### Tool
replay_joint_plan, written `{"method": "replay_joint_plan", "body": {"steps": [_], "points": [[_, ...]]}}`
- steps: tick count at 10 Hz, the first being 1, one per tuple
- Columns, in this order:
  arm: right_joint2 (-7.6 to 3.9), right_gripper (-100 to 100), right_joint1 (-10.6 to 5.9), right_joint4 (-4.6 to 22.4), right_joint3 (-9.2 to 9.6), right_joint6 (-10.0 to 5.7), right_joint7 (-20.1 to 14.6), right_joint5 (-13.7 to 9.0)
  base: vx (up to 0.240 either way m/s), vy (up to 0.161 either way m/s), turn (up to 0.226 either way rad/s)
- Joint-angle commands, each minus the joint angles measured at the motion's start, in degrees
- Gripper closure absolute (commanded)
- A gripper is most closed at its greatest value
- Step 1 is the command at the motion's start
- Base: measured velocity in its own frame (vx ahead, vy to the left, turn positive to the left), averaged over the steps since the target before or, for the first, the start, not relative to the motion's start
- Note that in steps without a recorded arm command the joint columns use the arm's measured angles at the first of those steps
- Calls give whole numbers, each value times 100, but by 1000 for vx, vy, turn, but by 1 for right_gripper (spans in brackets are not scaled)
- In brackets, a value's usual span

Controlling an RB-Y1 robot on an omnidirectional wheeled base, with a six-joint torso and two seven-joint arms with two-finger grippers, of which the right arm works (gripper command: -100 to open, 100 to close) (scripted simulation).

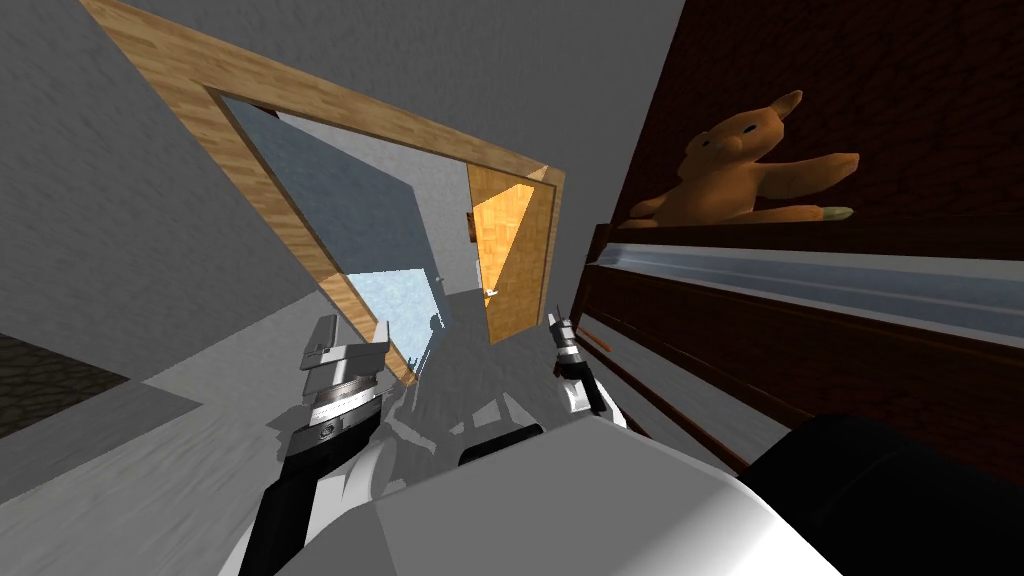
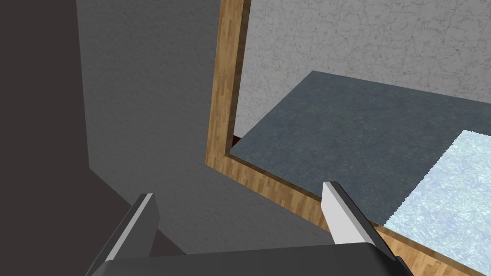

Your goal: Push the door open

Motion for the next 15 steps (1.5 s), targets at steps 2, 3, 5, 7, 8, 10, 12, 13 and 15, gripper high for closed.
{"method": "replay_joint_plan", "body": {"steps": [2,3,5,7,8,10,12,13,15], "points": [[-56,-100,-146,356,-7,-77,39,-65,100,-11,73],[-72,-100,-194,483,-5,-103,57,-87,103,-16,75],[-105,-100,-290,736,1,-157,92,-131,94,-17,75],[-128,-100,-391,1003,6,-213,129,-178,100,-9,82],[-138,-100,-443,1138,9,-242,148,-202,92,-14,77],[-160,-100,-545,1407,15,-298,186,-249,98,-22,71],[-176,-100,-648,1679,21,-356,224,-297,99,-18,91],[-181,-100,-701,1818,24,-385,243,-321,92,-25,75],[-191,-100,-806,2095,29,-444,282,-369,93,-20,77]]}}
